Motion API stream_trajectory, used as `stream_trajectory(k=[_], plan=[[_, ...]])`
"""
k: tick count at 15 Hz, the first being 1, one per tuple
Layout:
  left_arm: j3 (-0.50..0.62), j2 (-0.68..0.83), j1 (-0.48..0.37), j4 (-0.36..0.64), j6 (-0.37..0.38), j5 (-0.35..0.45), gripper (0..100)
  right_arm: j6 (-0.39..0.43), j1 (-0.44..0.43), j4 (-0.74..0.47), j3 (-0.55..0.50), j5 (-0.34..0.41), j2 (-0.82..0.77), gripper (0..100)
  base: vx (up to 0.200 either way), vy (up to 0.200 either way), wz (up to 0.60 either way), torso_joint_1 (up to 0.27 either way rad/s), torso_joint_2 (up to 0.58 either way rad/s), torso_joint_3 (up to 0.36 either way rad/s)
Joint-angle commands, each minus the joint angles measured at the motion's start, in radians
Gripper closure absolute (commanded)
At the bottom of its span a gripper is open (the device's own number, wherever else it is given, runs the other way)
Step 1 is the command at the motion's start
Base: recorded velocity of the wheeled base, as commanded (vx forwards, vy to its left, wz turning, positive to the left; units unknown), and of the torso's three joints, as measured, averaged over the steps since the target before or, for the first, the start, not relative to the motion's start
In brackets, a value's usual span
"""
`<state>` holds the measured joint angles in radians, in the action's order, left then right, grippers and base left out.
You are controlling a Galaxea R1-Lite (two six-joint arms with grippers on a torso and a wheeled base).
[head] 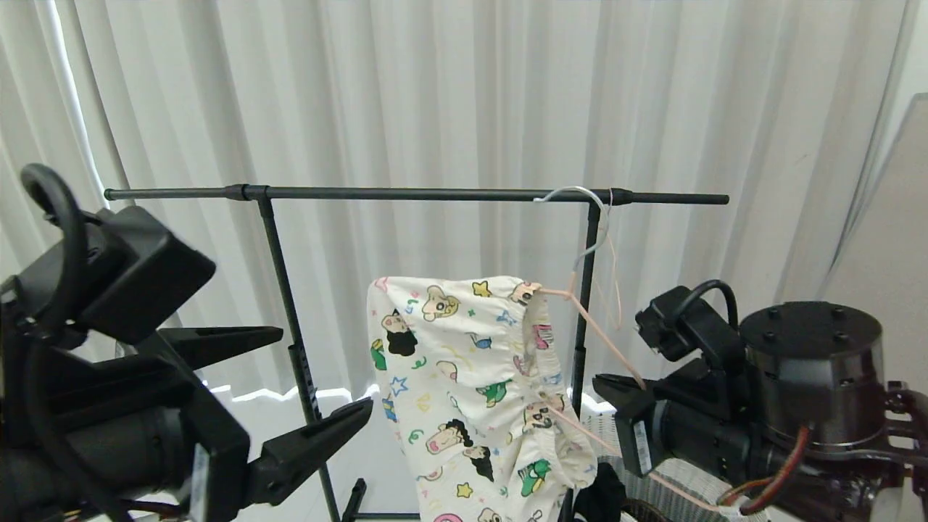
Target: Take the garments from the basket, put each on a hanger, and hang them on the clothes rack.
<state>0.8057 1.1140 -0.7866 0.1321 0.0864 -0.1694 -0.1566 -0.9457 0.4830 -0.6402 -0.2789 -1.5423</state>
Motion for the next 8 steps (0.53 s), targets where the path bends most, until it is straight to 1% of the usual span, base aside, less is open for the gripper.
stream_trajectory(k=[1,2,3,4,5,6,7,8], plan=[[-0.040,-0.115,0.167,0.000,0.112,0.226,0,0.048,-0.005,0.011,0.082,0.044,0.091,100,0.000,0.000,0.00,0.000,0.00,0.000],[-0.040,-0.115,0.188,0.000,0.138,0.323,0,0.063,-0.015,0.049,0.116,0.058,0.105,100,0.000,0.000,0.00,0.000,0.00,0.000],[-0.043,-0.112,0.190,0.000,0.153,0.407,0,0.083,-0.033,0.098,0.157,0.076,0.119,100,0.000,0.000,0.00,0.000,0.00,0.000],[-0.045,-0.105,0.190,0.000,0.164,0.473,0,0.108,-0.045,0.121,0.191,0.093,0.134,100,0.000,0.000,0.00,0.000,0.00,0.000],[-0.046,-0.091,0.188,0.000,0.181,0.524,0,0.132,-0.062,0.121,0.215,0.107,0.146,100,0.000,0.000,0.00,0.000,0.00,0.000],[-0.049,-0.079,0.187,0.000,0.197,0.554,0,0.146,-0.073,0.123,0.226,0.113,0.151,100,0.000,0.000,0.00,0.000,0.00,0.000],[-0.049,-0.046,0.187,0.000,0.240,0.599,0,0.157,-0.100,0.123,0.235,0.115,0.151,100,0.000,0.000,0.00,0.000,0.00,0.000],[-0.049,-0.028,0.185,0.000,0.257,0.634,0,0.157,-0.125,0.123,0.235,0.115,0.148,100,0.000,0.000,0.00,0.000,0.00,0.000]])
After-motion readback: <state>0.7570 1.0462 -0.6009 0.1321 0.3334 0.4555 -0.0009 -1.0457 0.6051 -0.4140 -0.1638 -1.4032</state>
